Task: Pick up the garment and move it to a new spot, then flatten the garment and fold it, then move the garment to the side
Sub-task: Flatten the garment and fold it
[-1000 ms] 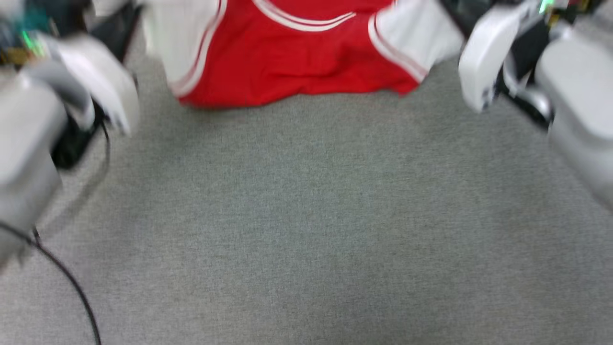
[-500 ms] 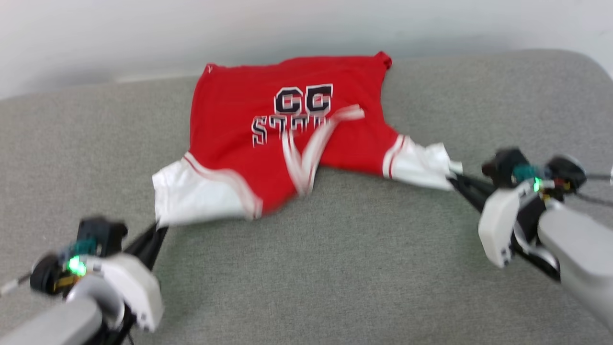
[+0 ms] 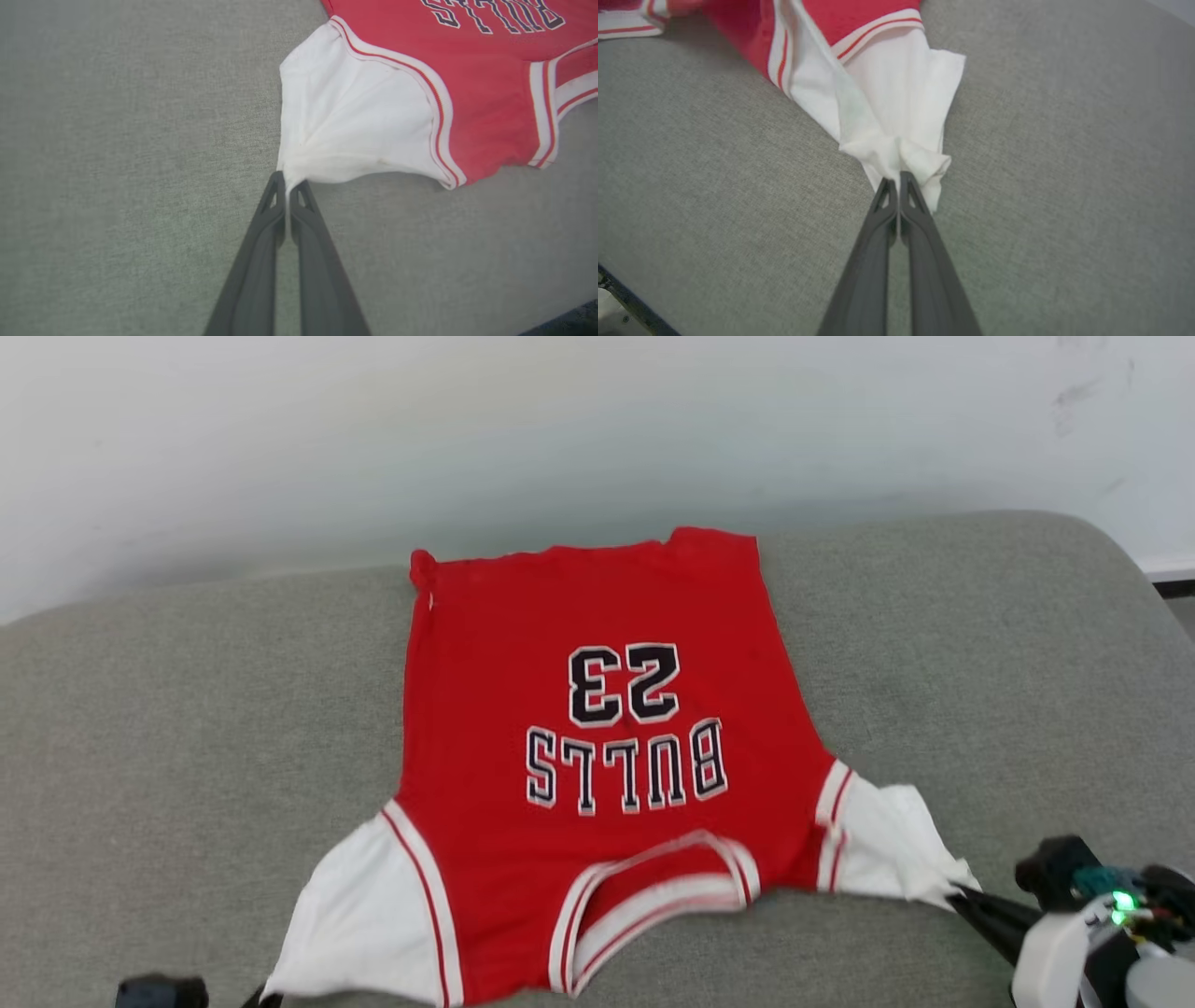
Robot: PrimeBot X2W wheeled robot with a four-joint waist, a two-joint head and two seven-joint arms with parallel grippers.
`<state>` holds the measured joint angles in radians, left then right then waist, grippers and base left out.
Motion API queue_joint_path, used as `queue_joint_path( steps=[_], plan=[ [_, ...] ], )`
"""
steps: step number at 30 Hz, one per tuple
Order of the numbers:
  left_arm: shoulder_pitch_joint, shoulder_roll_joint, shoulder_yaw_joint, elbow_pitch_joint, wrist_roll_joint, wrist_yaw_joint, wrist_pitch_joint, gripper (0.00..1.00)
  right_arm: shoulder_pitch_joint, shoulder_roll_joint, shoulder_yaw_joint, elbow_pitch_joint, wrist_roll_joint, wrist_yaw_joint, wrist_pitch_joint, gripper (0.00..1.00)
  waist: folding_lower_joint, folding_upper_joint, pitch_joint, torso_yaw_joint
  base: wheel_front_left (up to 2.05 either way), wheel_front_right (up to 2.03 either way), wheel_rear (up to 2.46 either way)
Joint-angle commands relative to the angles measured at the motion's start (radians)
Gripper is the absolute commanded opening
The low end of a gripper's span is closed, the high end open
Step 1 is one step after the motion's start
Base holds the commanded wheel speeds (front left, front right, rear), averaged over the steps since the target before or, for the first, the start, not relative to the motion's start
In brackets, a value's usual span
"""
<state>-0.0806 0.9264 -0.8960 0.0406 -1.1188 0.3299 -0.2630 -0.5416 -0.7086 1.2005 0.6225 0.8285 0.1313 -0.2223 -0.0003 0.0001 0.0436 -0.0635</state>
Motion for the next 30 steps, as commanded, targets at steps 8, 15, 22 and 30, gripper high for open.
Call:
queue_joint_path(
  steps=[8,15,22,30],
  plan=[
    [0.193,0.011,0.083,-0.042,0.001,0.035,-0.002,0.00,0.213,-0.083,-0.102,-0.087,-0.007,-0.001,0.024,0.00,0.0003,-0.0001,-0.029,0.021,0.00,0.00,0.00],
    [0.228,-0.015,0.120,-0.068,0.040,0.031,-0.002,0.00,0.301,-0.084,-0.201,-0.178,-0.061,-0.001,0.075,0.07,0.0003,-0.0001,-0.023,0.029,0.00,0.00,0.00],
    [0.176,-0.009,0.133,-0.103,0.103,0.031,-0.002,0.00,0.233,-0.102,-0.422,-0.267,-0.101,-0.001,0.118,1.00,0.0003,-0.0001,0.010,0.040,0.00,0.00,0.00],
    [0.095,0.002,0.145,-0.189,0.183,0.058,0.007,0.00,0.008,-0.112,-0.682,-0.418,-0.165,-0.001,0.247,1.00,0.0003,-0.0001,0.114,0.080,0.00,0.00,0.00]
  ],
)
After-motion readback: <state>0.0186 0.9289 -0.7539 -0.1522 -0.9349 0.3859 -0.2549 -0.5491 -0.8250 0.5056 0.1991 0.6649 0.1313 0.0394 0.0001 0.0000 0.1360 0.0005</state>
